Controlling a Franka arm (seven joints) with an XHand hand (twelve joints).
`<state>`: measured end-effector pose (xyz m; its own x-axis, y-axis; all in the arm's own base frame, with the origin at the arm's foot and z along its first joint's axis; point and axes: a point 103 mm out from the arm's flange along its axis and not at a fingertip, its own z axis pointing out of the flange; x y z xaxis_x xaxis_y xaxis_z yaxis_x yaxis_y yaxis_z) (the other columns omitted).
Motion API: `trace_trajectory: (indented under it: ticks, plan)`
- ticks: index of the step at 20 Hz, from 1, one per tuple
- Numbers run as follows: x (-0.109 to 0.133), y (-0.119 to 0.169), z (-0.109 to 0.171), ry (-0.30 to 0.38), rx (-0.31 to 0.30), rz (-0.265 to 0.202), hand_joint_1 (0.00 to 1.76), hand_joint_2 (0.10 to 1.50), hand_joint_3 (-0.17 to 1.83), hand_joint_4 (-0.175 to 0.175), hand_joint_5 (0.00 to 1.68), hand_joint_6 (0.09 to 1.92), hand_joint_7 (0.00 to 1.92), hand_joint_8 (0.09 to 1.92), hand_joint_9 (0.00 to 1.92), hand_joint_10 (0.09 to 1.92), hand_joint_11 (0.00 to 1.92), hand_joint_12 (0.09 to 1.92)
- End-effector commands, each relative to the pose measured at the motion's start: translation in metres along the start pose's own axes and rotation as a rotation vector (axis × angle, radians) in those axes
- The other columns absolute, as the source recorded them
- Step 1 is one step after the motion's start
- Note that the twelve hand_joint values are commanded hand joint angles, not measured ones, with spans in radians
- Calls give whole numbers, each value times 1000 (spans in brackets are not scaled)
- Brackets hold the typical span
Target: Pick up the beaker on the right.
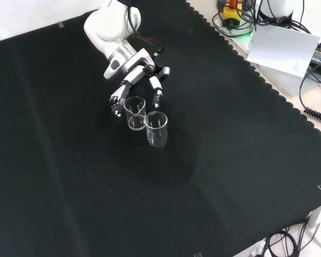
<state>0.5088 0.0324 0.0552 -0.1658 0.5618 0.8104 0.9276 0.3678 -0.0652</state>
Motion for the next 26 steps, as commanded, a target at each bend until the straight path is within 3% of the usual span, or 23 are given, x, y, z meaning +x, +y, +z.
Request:
trace_trajectory:
  ticks: [1,8,18,26]
  plan:
    - [-2,2,-8,-18,-84,24,972,477,651,-32,417,87,226,604,373,605,0,1370]
    - [-5,4,-14,-17,-116,48,961,483,648,-33,423,87,229,604,375,603,0,1371]
    - [-4,3,-4,-8,-93,34,955,487,639,-37,436,87,236,607,378,603,0,1372]
    - [-4,3,-1,-6,-154,61,953,491,631,-40,470,87,260,618,396,607,2,1374]
